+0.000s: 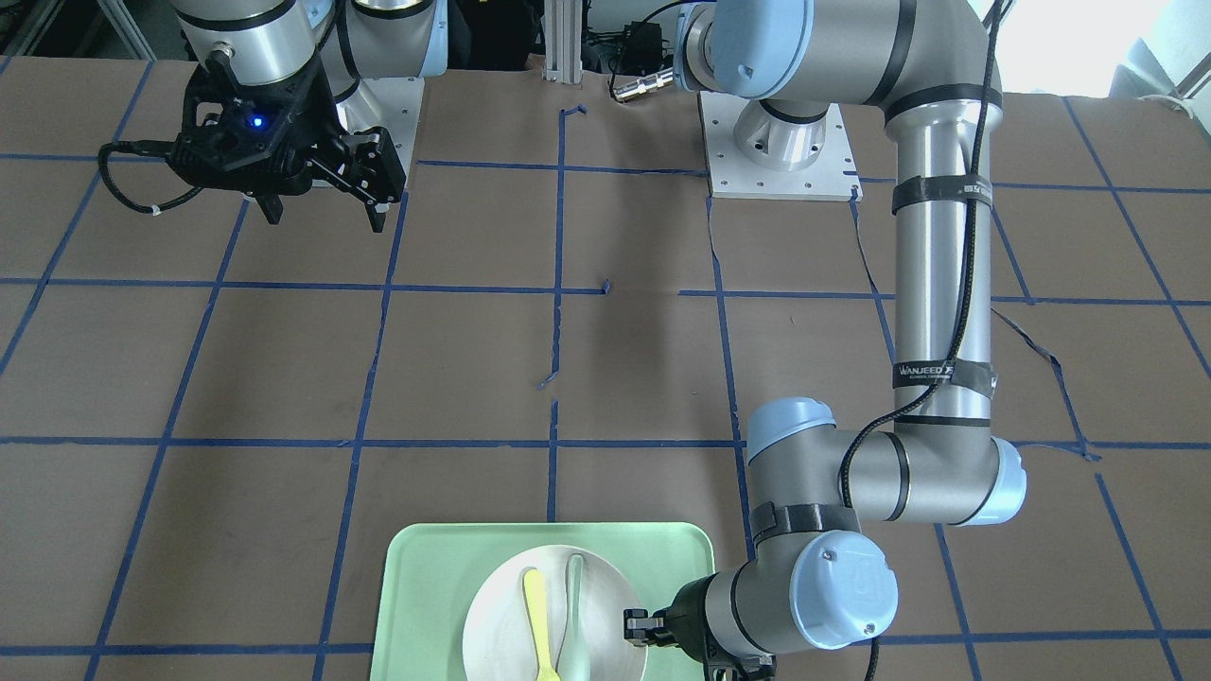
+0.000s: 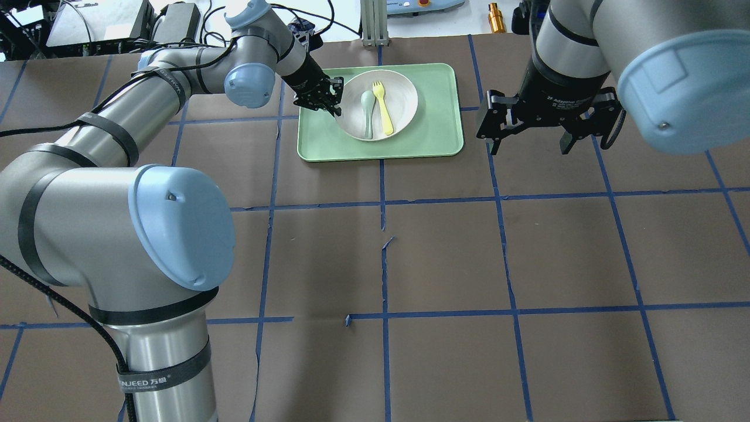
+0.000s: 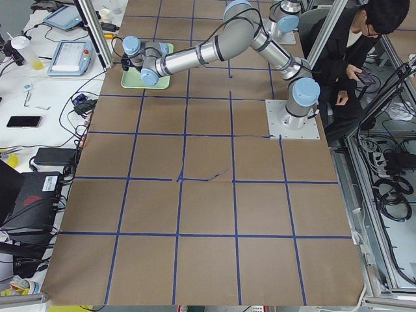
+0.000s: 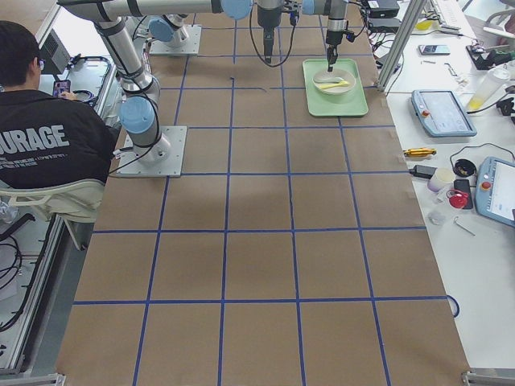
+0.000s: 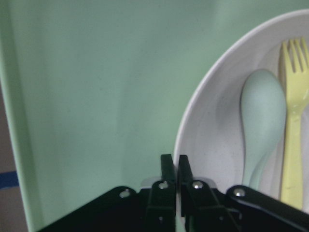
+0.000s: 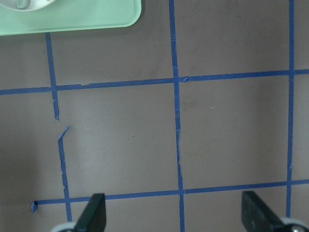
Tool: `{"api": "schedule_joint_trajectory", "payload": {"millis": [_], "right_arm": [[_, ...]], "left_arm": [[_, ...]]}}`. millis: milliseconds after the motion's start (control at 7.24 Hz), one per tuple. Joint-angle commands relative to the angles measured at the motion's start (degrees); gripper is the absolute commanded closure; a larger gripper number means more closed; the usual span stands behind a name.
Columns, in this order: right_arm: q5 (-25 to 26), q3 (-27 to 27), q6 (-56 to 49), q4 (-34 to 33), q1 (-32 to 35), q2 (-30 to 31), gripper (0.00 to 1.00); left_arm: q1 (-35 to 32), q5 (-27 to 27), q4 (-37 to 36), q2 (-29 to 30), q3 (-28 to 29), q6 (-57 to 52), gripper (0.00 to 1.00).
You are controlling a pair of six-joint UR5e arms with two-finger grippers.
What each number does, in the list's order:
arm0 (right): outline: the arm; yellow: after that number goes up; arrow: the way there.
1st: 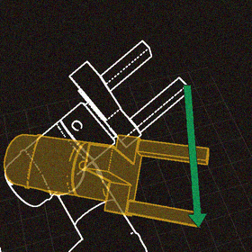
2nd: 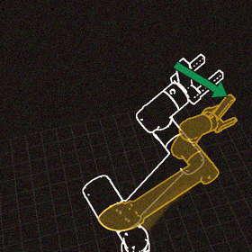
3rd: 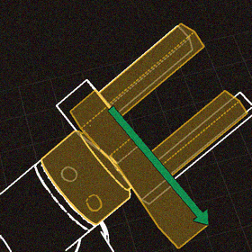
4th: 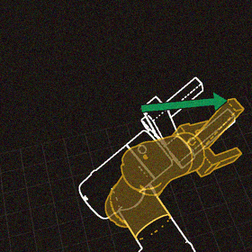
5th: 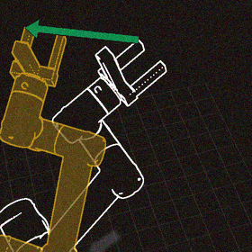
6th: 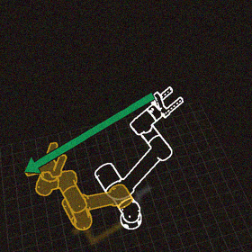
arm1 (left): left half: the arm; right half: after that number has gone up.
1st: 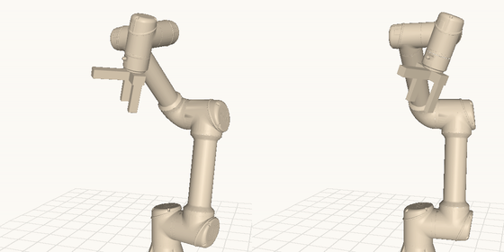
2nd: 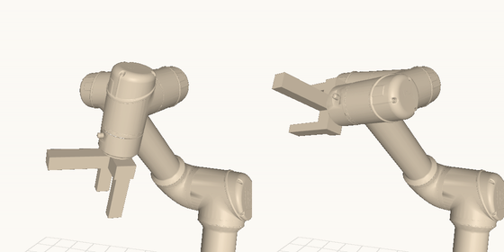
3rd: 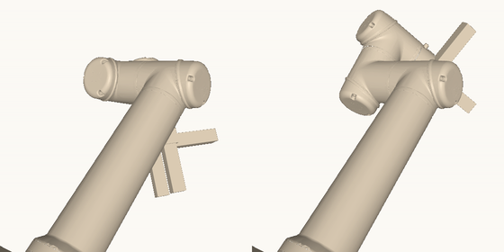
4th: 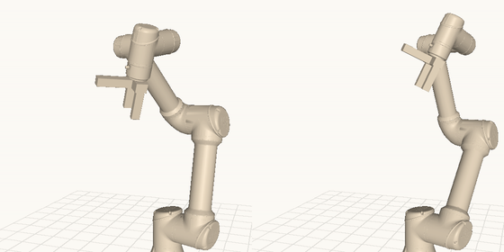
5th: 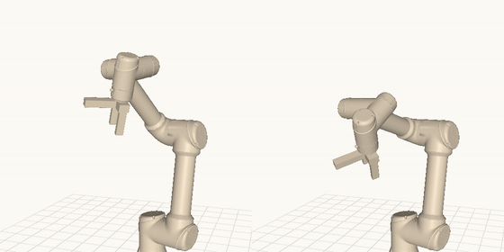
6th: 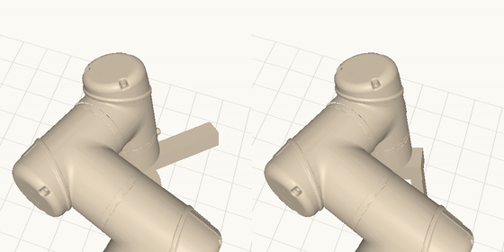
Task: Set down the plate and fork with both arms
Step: 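Release the plate and raise the left gripper back toward its start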
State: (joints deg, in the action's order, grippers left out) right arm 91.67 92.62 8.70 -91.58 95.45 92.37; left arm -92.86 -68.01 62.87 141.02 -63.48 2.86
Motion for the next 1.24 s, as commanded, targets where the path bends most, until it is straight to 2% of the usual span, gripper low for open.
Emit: {"api": "schedule_joint_trajectory", "payload": {"millis": [0, 138, 276, 415, 691, 967, 1106], "right_arm": [[0.0, 0.01, 0.0, 0.0, 0.0, 0.0, 0.0], [0.0, 0.02, 0.0, 0.0, 0.0, 0.0, 0.0], [0.0, 0.02, 0.0, 0.0, 0.0, 0.0, 0.0], [0.0, 0.02, 0.0, 0.0, 0.0, 0.0, 0.0], [0.0, 0.02, 0.0, 0.0, 0.0, 0.0, 0.0], [0.0, 0.1, 0.0, 0.0, 0.0, 0.0, 0.0], [0.0, 0.19, 0.0, 0.0, 0.0, 0.0, 0.0]], "left_arm": [[0.74, -0.54, -0.12, -4.93, -3.13, -1.1, 0.0], [2.58, -0.72, 2.49, -8.79, -5.14, -1.19, 0.0], [4.68, -1.41, 6.09, -14.4, -9.78, -2.75, 0.0], [5.66, -4.81, 6.73, -21.15, -16.43, -4.34, 0.0], [5.41, -17.7, 7.7, -35.47, -28.05, -3.48, 0.0], [4.88, -19.79, 19.25, -47.45, -31.35, -1.47, 0.0], [4.79, -19.53, 23.22, -51.07, -30.66, -1.19, 0.0]]}}
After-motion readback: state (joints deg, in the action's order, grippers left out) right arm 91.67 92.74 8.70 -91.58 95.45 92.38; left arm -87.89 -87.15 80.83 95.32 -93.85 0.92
